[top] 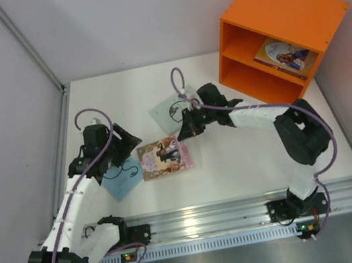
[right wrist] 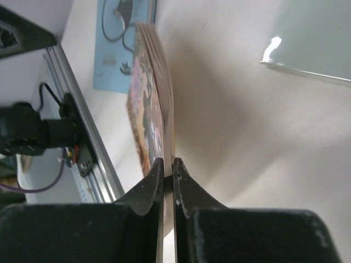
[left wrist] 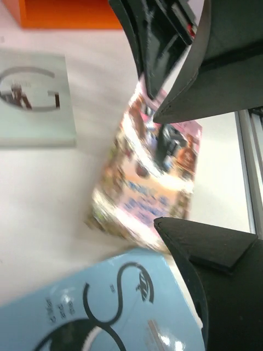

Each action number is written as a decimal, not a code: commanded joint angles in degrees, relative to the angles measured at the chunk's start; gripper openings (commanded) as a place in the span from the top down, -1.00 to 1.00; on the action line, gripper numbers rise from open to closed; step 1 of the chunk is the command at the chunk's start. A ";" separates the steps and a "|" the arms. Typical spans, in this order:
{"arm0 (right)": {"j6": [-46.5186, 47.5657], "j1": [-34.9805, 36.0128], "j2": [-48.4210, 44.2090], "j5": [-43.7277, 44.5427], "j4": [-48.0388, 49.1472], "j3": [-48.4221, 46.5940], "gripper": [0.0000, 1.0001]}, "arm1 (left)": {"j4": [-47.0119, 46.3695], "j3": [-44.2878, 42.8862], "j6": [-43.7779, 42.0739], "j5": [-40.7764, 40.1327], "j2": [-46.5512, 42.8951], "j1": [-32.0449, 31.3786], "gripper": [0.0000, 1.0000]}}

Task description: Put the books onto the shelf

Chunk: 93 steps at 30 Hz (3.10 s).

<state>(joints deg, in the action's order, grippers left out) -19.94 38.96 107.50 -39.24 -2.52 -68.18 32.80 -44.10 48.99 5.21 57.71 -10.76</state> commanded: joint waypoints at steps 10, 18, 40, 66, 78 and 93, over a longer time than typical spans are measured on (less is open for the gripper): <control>-19.77 -11.89 -27.16 -0.31 8.41 6.31 1.00 | -15.81 7.25 7.86 20.62 -11.55 0.22 -0.69; -34.25 -12.68 -34.02 -2.68 19.65 10.25 1.00 | -34.41 12.01 17.09 22.82 -11.13 0.13 -0.78; 2.34 -5.42 -30.69 32.51 -29.46 -5.79 -0.38 | -34.04 5.26 18.78 22.04 -1.65 -1.10 1.00; 45.25 32.85 -12.15 77.09 -14.01 -10.48 0.39 | -20.67 -6.00 20.88 17.37 8.03 -3.03 1.00; 57.38 25.83 -18.19 85.91 -11.36 -3.02 1.00 | -13.21 -15.04 13.94 12.91 10.31 -2.95 -0.18; 79.43 3.25 -32.36 88.38 -5.14 -3.10 1.00 | -6.78 -25.70 7.26 9.29 9.62 0.74 -0.33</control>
<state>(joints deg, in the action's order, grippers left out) 51.70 46.11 75.94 47.57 -13.06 -68.93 24.45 -70.85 58.50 15.51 69.32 -10.26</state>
